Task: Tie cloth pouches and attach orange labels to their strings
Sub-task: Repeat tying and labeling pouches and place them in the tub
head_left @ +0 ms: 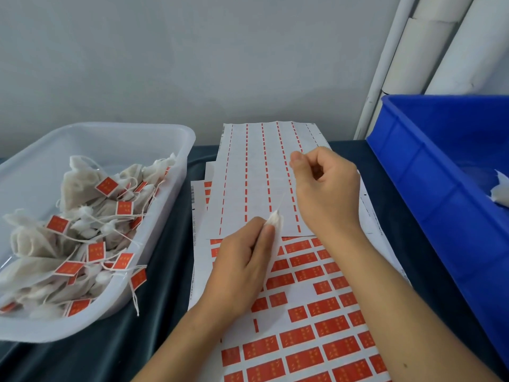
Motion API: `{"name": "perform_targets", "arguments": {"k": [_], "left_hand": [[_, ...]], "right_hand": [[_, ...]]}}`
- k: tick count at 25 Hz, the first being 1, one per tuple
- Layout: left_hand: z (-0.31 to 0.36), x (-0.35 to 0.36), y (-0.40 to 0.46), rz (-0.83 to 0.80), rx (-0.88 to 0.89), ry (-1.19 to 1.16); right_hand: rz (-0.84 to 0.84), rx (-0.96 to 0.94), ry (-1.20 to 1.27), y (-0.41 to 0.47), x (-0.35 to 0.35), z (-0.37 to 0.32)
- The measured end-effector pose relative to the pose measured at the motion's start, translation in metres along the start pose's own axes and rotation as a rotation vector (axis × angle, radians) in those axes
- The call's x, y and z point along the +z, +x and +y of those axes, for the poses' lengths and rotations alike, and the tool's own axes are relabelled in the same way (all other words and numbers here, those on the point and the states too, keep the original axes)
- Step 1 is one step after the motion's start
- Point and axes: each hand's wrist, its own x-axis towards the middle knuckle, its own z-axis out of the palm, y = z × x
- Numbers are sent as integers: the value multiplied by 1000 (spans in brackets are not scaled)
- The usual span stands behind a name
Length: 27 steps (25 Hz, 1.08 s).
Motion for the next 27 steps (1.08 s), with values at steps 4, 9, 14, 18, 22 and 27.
{"name": "perform_targets", "arguments": {"k": [4,9,14,18,22,27], "left_hand": [[1,-2,0,-25,-40,-27],[1,2,-1,-55,-55,27],[0,-1,0,-95,-74,10],[0,-3,0,-122,-82,-36],[1,-5,2,-157,-129,-99],[-3,-5,10,-255,-222,-162]], "right_hand": [[-161,104,202,-2,0,4],[-174,237,336,-6,-1,5],[-72,317,362,-5,2,8],[-94,424,518,-6,2,9],[-208,394,612,-10,-5,9],[-309,247,600,-8,-15,-6]]}}
